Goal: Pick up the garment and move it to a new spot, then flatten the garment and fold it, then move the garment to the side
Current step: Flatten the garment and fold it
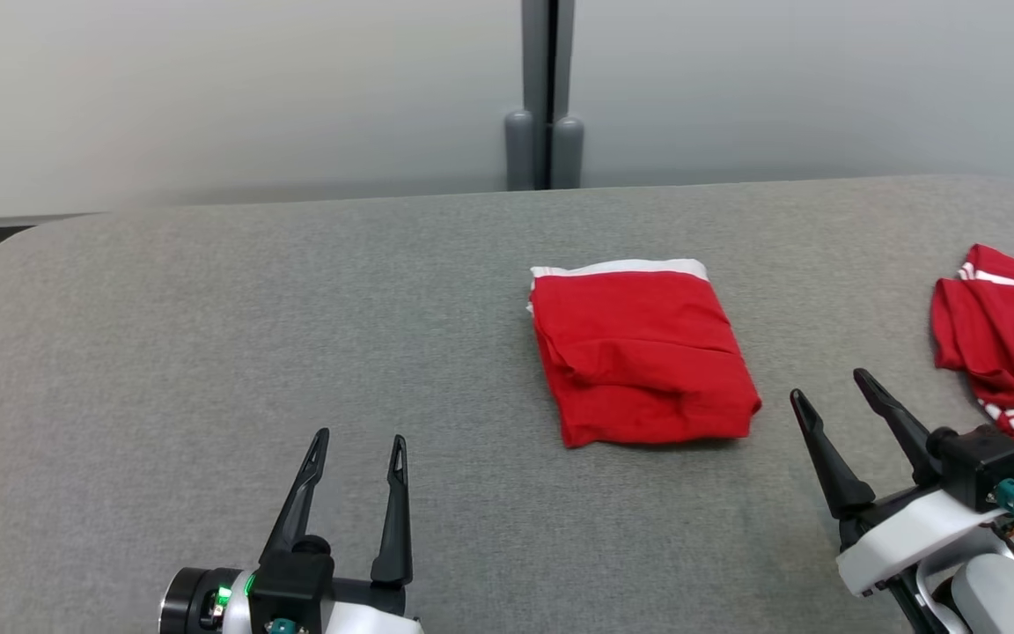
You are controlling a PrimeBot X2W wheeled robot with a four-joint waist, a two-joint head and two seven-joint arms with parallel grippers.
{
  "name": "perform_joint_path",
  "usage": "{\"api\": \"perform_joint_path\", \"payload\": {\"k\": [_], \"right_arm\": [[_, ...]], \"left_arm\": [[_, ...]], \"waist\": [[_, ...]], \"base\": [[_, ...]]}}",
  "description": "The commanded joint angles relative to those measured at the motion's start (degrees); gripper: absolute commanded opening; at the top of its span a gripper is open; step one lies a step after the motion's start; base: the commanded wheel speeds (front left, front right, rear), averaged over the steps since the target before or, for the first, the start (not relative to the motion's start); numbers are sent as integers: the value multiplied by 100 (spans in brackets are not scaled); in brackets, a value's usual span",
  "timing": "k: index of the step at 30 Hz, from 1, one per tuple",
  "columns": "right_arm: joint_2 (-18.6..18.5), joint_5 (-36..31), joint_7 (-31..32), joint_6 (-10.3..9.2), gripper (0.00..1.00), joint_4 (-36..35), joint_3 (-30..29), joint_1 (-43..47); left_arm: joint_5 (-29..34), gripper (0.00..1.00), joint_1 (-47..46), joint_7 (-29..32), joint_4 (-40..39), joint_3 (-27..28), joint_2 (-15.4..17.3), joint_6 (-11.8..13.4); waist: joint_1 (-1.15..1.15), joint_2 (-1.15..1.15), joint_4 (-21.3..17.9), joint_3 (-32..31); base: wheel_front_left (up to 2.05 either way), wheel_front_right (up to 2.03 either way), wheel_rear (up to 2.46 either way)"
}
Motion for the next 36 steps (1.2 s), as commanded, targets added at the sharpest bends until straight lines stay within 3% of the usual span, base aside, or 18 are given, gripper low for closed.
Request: {"api": "perform_joint_path", "payload": {"k": [1,2,3,4,5,9,15,19,22,29,36], "right_arm": [[-36,-27,-29,-3,100,10,16,-101],[-95,-49,-33,-3,100,6,80,-177],[-159,-53,-30,-3,80,14,175,-277],[-260,-94,-16,-3,35,26,292,-413],[-376,-125,34,-3,0,42,456,-568],[-955,-306,156,-3,0,264,1273,-1415],[-1873,-470,143,-4,0,642,3116,-2864],[-2216,-119,55,-3,0,925,4289,-3593],[-2284,428,-9,-4,0,1014,4840,-4006],[-2261,570,326,-5,0,609,4934,-3615],[-2676,526,1055,-4,0,-848,4931,-2913]], "left_arm": [[45,100,-14,-25,1,13,30,-27],[55,100,-42,-25,-9,-10,21,-30],[54,100,-75,-25,-21,-29,14,-42],[61,100,-115,-25,-27,-62,5,-67],[73,100,-159,-25,-25,-96,-3,-79],[96,100,-318,-25,17,-329,-27,-169],[-25,100,-650,-26,108,-771,-46,-236],[-208,100,-827,-25,158,-1053,-45,-147],[-300,100,-973,-25,221,-1218,-47,-78],[-380,100,-1148,-25,281,-1370,-48,-12],[-421,100,-1162,-25,318,-1392,-46,40]], "waist": [[0,0,114,43],[0,0,176,74],[0,0,237,112],[0,0,306,162],[0,0,381,221],[0,0,715,508],[0,0,1203,999],[0,0,1435,1235],[0,0,1563,1390],[0,0,1653,1453],[0,0,1592,1307]], "base": [[0,0,0],[0,0,0],[0,0,0],[0,0,0],[0,0,0],[0,0,0],[0,0,0],[0,0,0],[0,0,0],[0,0,0],[0,0,0]]}}
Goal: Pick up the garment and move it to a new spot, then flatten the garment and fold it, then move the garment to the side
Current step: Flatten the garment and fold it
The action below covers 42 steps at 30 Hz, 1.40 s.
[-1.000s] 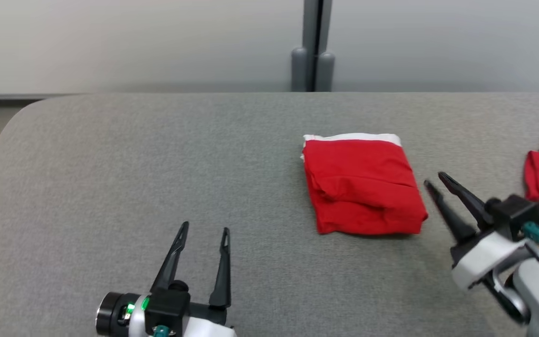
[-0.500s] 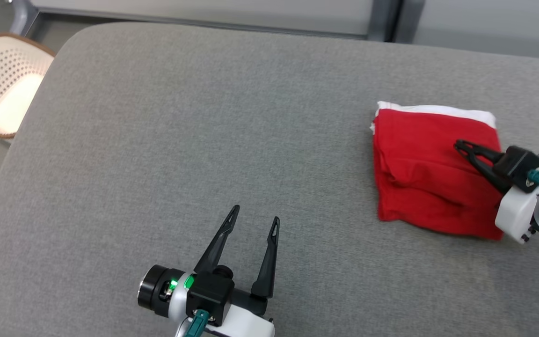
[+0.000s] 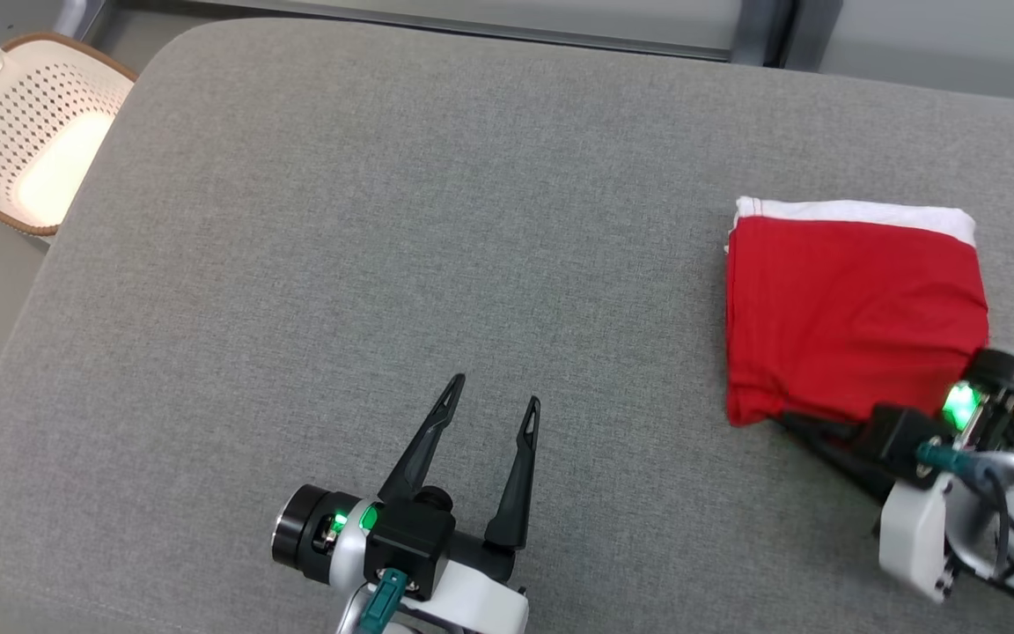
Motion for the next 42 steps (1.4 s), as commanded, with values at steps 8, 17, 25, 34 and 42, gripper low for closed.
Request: {"api": "perform_joint_path", "payload": {"k": [8,17,25,34,42], "right_arm": [[-301,432,-65,-6,0,-742,-8,-244],[731,541,-542,-5,0,1182,3,-496],[1430,867,-196,-5,0,1645,6,181],[1645,1457,-914,-7,83,1134,-129,437],[2285,1199,-1079,-6,100,1287,-1746,1205]], "left_arm": [[-85,100,4,-25,-25,12,19,38],[-16,100,-30,-25,-26,-12,19,-15],[-97,100,88,-25,29,26,18,34],[-41,100,361,-26,-142,470,20,137],[125,100,849,-25,-348,1279,122,162]], "waist": [[0,0,-80,-174],[0,0,49,-173],[0,0,199,-277],[0,0,-278,-722],[0,0,-1151,-1283]], "base": [[0,0,0],[0,0,0],[0,0,0],[0,0,0],[0,0,0]]}}
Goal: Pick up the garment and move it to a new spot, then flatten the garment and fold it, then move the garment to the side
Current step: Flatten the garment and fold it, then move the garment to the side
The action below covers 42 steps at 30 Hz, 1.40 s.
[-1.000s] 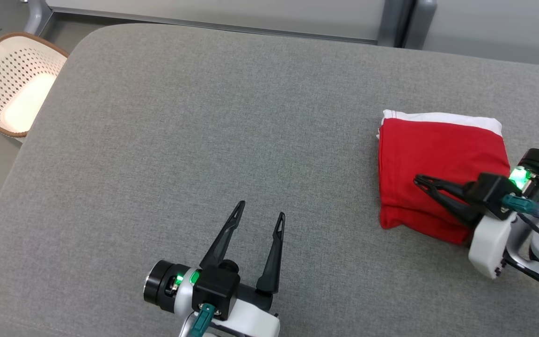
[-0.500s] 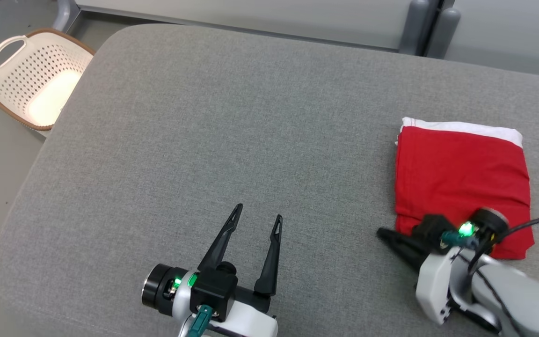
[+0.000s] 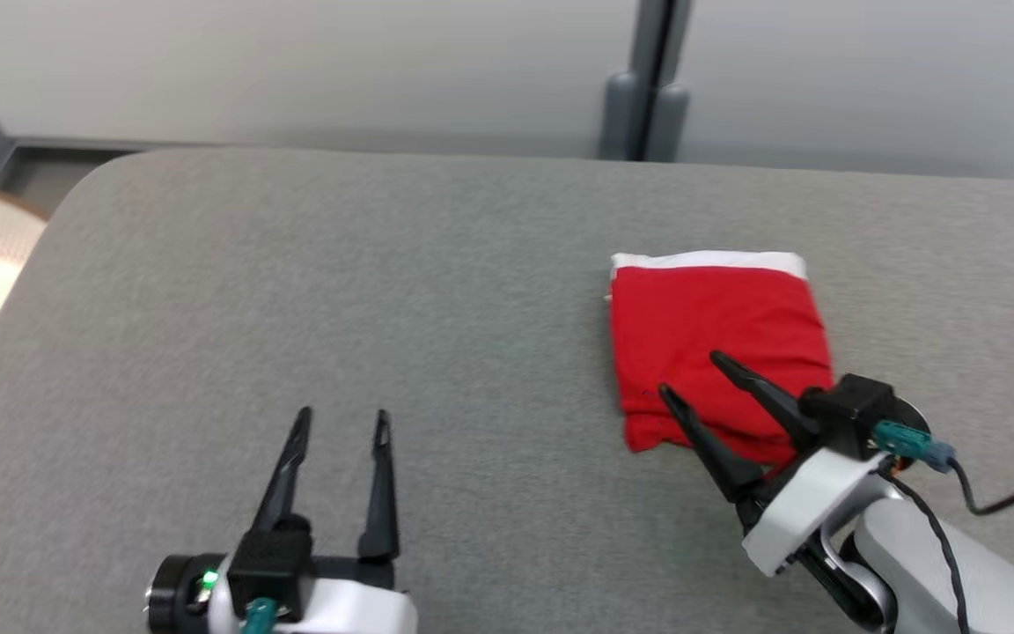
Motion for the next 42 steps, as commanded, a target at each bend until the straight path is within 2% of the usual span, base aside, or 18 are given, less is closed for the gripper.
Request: {"api": "perform_joint_path", "payload": {"k": [1,9,16,25,42], "right_arm": [[37,-136,-25,-7,100,-33,-223,250],[378,-1358,-28,-7,100,-564,-2234,1548],[748,-1971,-29,-5,100,-591,-3260,2416],[1160,-2282,-29,-6,100,-636,-3664,2872],[1346,-2389,-30,-6,100,-891,-3940,3004]], "left_arm": [[-19,100,129,-25,-8,94,41,-30],[180,100,748,-25,-97,786,84,-268],[388,100,1085,-25,-196,1001,9,-361],[533,100,1280,-25,-154,1069,-47,-368],[133,100,1552,-25,147,1125,-62,-422]], "waist": [[0,0,-497,-414],[0,0,-1206,-855],[0,0,-1312,-1074],[0,0,-1229,-1154],[0,0,-1088,-1242]], "base": [[0,0,0],[0,0,0],[0,0,0],[0,0,0],[0,0,0]]}}
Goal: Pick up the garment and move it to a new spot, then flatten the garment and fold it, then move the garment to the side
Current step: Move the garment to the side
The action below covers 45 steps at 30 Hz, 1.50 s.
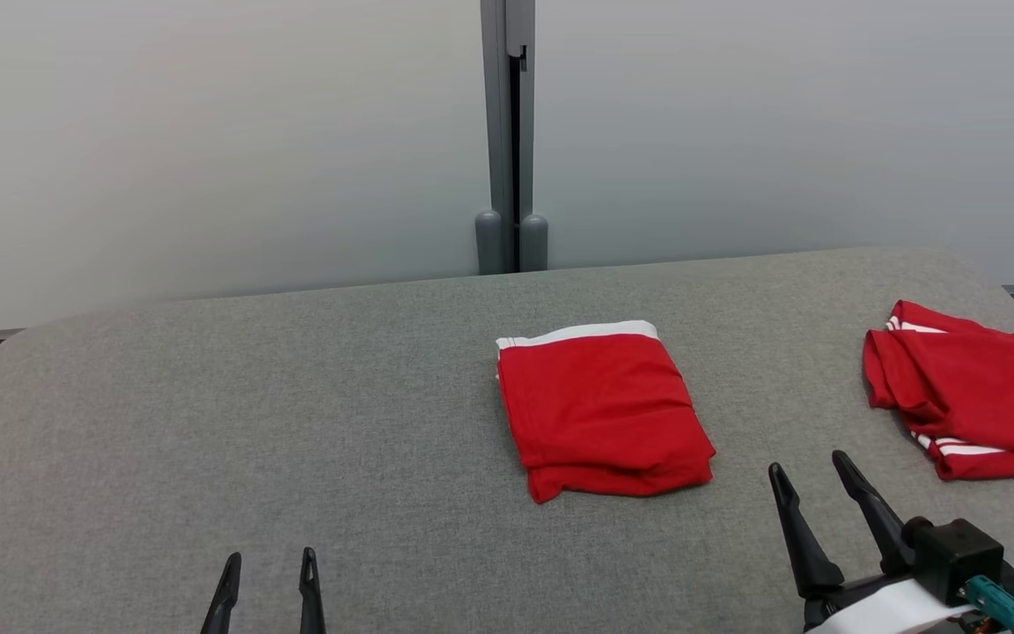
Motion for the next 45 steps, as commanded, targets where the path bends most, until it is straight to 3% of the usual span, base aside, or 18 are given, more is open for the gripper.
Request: {"api": "perform_joint_path", "payload": {"k": [1,19,27,30,32,39,45], "right_arm": [[14,-30,-28,-3,100,-32,-37,83],[112,-149,-28,-3,100,-149,-177,137],[129,208,-28,-3,100,506,-178,-474],[-3,657,-26,-3,100,1080,103,-933],[-114,1313,118,-3,100,1459,409,-1317],[-1042,3999,1928,-3,100,1442,1234,-2443],[-1647,5116,2970,-3,100,1367,1422,-2866]], "left_arm": [[-19,100,82,-25,10,27,18,-27],[58,100,13,-25,24,49,16,-88],[270,100,-243,-25,-57,-148,18,-131],[327,100,-362,-25,-84,-320,17,-143],[372,100,-456,-25,-80,-440,18,-158],[390,100,-931,-25,-115,-895,16,-130],[330,100,-1225,-25,-90,-1097,16,-31]], "waist": [[0,0,14,-3],[0,0,171,75],[0,0,298,350],[0,0,380,515],[0,0,451,638],[0,0,751,1374],[0,0,963,1770]], "base": [[0,0,0],[0,0,0],[0,0,0],[0,0,0],[0,0,0],[0,0,0],[0,0,0]]}}
